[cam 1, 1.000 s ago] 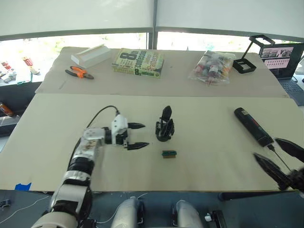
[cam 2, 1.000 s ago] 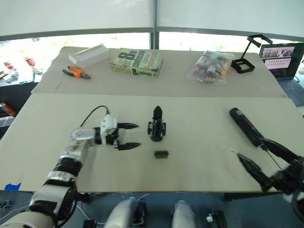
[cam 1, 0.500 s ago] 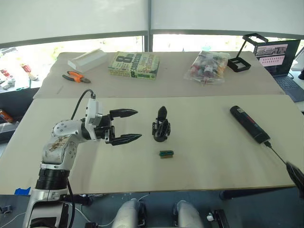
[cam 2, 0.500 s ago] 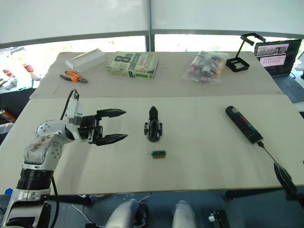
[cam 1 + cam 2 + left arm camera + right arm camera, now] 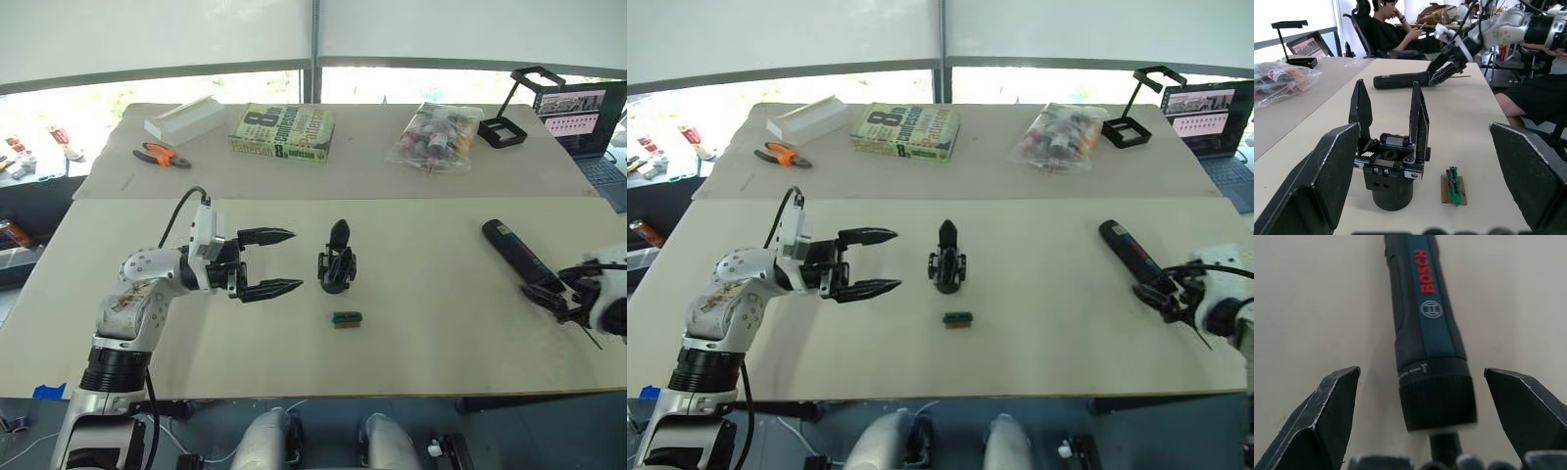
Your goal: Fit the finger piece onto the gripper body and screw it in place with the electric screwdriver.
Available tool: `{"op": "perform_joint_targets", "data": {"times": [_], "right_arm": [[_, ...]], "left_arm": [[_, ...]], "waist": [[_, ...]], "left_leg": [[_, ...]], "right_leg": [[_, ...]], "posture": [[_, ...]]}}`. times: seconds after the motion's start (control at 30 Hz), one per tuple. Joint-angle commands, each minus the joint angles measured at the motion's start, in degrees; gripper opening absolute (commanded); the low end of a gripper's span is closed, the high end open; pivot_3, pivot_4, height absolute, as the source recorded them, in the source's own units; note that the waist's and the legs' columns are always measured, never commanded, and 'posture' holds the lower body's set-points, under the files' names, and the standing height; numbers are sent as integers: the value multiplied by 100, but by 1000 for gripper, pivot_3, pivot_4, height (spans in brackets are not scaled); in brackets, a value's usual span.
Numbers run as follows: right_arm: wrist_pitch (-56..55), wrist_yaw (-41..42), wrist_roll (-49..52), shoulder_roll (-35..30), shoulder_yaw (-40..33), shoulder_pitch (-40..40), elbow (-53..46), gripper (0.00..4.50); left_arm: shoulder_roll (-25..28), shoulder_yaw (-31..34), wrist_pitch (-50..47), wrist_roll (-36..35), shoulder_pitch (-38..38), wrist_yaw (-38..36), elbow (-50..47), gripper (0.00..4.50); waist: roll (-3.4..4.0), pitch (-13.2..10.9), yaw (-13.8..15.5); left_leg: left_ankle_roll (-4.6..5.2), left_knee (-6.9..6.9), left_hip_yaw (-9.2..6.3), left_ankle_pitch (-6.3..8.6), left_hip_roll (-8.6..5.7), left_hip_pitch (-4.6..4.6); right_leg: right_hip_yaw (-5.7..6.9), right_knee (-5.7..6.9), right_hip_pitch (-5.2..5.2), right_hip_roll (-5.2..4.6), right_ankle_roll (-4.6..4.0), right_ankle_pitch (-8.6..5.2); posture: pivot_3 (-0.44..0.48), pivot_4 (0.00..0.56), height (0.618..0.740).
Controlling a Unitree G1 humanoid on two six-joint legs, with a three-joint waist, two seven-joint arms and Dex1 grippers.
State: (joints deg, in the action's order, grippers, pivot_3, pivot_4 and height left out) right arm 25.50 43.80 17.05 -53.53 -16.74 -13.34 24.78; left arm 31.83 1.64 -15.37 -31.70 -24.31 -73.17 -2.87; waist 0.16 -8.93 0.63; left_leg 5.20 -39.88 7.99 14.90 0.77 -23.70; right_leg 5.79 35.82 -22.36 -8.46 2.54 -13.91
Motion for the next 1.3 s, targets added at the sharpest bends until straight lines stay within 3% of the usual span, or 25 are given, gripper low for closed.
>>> {"op": "perform_joint_targets", "data": {"times": [0.03,0.13,0.23,0.4,0.5,0.63,0.77,0.9,1.07,1.3], "right_arm": [[-83,76,-138,33,118,-244,313,4500],[-42,298,-49,170,158,-318,434,4500],[-210,349,-30,282,96,-376,491,3706],[-552,199,-28,294,-121,-413,463,1954],[-524,270,218,221,-420,-178,-79,1918],[560,460,938,65,-1097,812,-2378,1918],[1484,239,1382,168,-1517,1533,-4029,1918],[2188,-399,1581,683,-1578,2427,-5637,1918],[2098,-878,1275,1212,-988,3026,-6078,1918],[1950,-1104,884,1378,-615,3135,-5808,1918]], "left_arm": [[58,42,-18,-118,-10,-11,-228,4468],[42,32,-20,-121,-28,15,-258,4468],[42,18,6,-105,-80,-2,-242,4500],[51,10,42,-102,-163,-50,-206,4500],[48,-6,46,-114,-197,-75,-236,4500],[118,-26,0,-210,-110,-230,-422,4500],[203,-43,-50,-283,35,-352,-582,4500],[262,-105,8,-293,199,-437,-693,4500],[205,-191,18,-266,232,-389,-722,4500],[228,-259,-26,-278,217,-366,-760,4500]], "waist": [[0,0,0],[-2,0,-15],[-3,1,-44],[-3,1,-88],[-1,0,-71],[12,0,-25],[13,0,-38],[7,-2,20],[7,-2,71],[7,-2,17]], "left_leg": [[0,0,0,0,0,0],[-2,0,2,-1,2,2],[-4,0,2,-2,4,6],[-6,0,2,-3,4,11],[-6,1,3,-3,4,9],[-6,6,3,-3,4,-6],[-6,4,4,-3,7,-4],[-8,7,-6,-1,7,-4],[-5,3,-7,9,2,-9],[2,4,0,5,2,-10]], "right_leg": [[1,-1,1,0,0,0],[1,-2,3,1,1,0],[1,0,5,3,1,0],[-2,6,6,2,0,0],[-4,6,3,2,0,0],[-4,3,-13,1,0,-1],[-11,3,-12,1,1,0],[-6,5,-11,1,0,0],[-11,3,-13,-3,5,3],[-18,6,-23,2,6,4]], "posture": [[0,150,740],[0,150,740],[0,150,740],[0,150,740],[0,150,740],[0,150,740],[0,150,740],[0,150,740],[0,150,740],[0,150,740]]}}
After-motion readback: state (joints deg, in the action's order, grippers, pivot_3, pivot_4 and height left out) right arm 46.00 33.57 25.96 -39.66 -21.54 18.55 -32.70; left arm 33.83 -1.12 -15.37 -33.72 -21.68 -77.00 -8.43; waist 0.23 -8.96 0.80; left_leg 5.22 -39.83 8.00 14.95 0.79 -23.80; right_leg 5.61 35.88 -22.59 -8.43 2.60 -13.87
